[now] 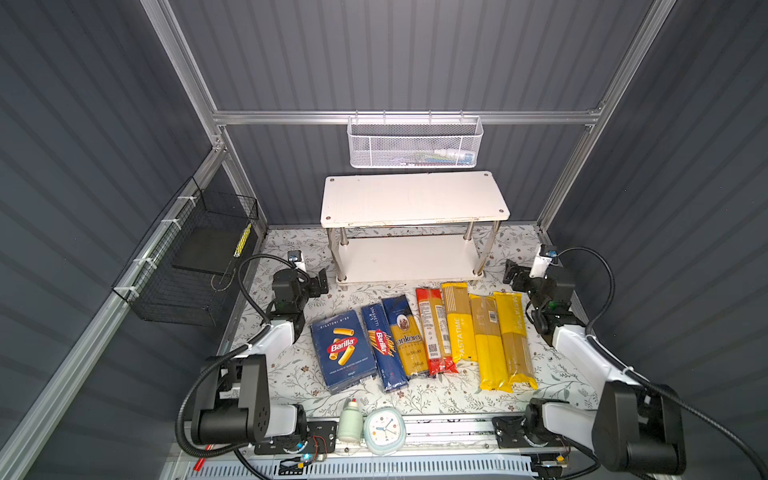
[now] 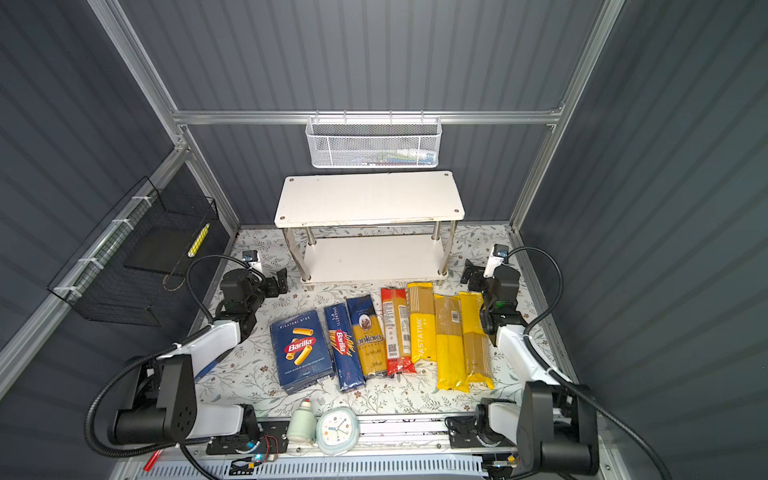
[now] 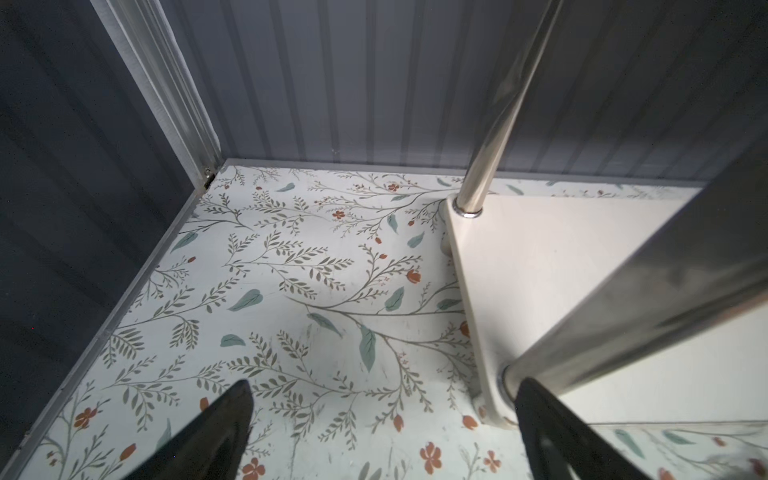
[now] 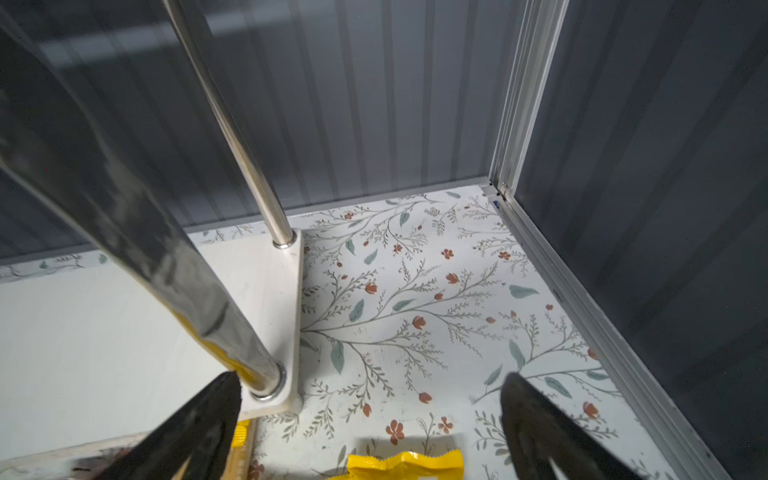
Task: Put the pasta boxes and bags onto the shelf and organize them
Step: 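Move the right gripper over the yellow spaghetti bags while the left arm shifts slightly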
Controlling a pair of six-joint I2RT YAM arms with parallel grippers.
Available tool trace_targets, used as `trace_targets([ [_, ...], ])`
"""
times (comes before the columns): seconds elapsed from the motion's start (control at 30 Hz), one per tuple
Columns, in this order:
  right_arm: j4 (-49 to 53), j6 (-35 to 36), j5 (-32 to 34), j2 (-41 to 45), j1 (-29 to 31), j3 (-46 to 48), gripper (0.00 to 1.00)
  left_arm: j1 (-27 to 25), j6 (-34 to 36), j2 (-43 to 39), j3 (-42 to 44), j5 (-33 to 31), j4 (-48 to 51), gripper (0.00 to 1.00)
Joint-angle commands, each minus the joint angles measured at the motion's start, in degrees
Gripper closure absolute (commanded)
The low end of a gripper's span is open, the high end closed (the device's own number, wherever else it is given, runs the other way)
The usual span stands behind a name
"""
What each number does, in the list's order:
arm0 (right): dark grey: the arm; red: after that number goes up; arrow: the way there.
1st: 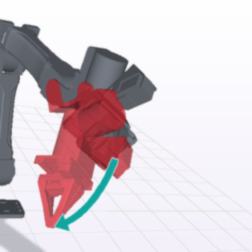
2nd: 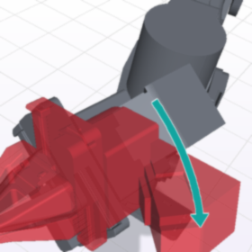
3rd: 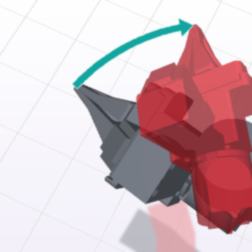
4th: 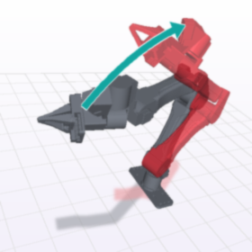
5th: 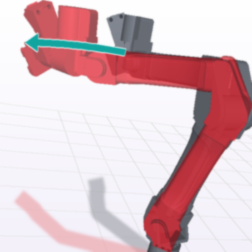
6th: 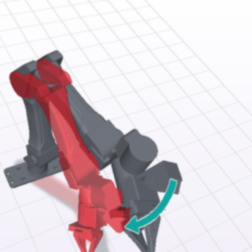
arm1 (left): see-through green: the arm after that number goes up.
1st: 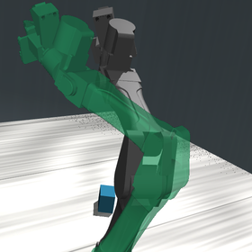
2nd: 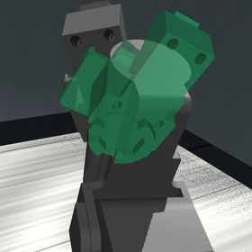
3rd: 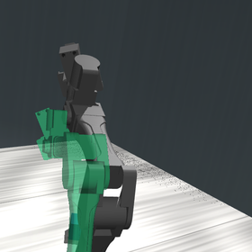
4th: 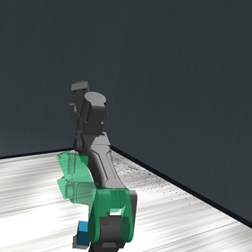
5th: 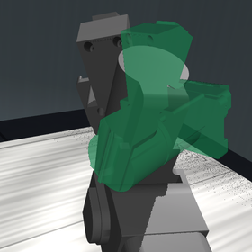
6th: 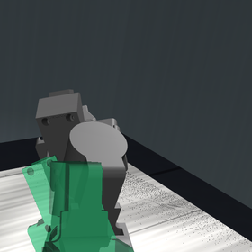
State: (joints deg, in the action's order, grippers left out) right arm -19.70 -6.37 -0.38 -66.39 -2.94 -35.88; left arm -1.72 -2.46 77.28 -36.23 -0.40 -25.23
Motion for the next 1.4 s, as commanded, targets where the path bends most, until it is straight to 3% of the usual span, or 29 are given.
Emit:
trace_targets([
  [0.0, 18.5, -3.61, -2.59, 5.13, 2.45, -1.94, 0.05, -0.67, -3.65, -3.54, -0.82, 5.15, 9.23, 0.01],
  [0.27, 39.22, -6.69, 2.28, 11.9, 15.99, -7.36, 0.09, -2.09, -6.13, -9.19, -2.86, 14.08, 17.48, 0.01],
  [0.57, 47.61, -16.03, 6.7, 11.81, 27.83, -7.66, 0.13, -3.16, -6.77, -11.6, 4.35, 20.25, 11.55, 0.01],
  [1.17, 42.91, -20.69, 6.76, -7.83, 31.18, -10.66, 0.23, -4.72, -3.96, -10.37, 12.17, 21.09, 2.04, 0.01],
  [1.37, 42.86, -22.43, 8.03, -11.24, 31.85, -12.28, 0.24, -4.88, -1.75, -11.53, 9.7, 17.72, 7.25, 0.01],
])
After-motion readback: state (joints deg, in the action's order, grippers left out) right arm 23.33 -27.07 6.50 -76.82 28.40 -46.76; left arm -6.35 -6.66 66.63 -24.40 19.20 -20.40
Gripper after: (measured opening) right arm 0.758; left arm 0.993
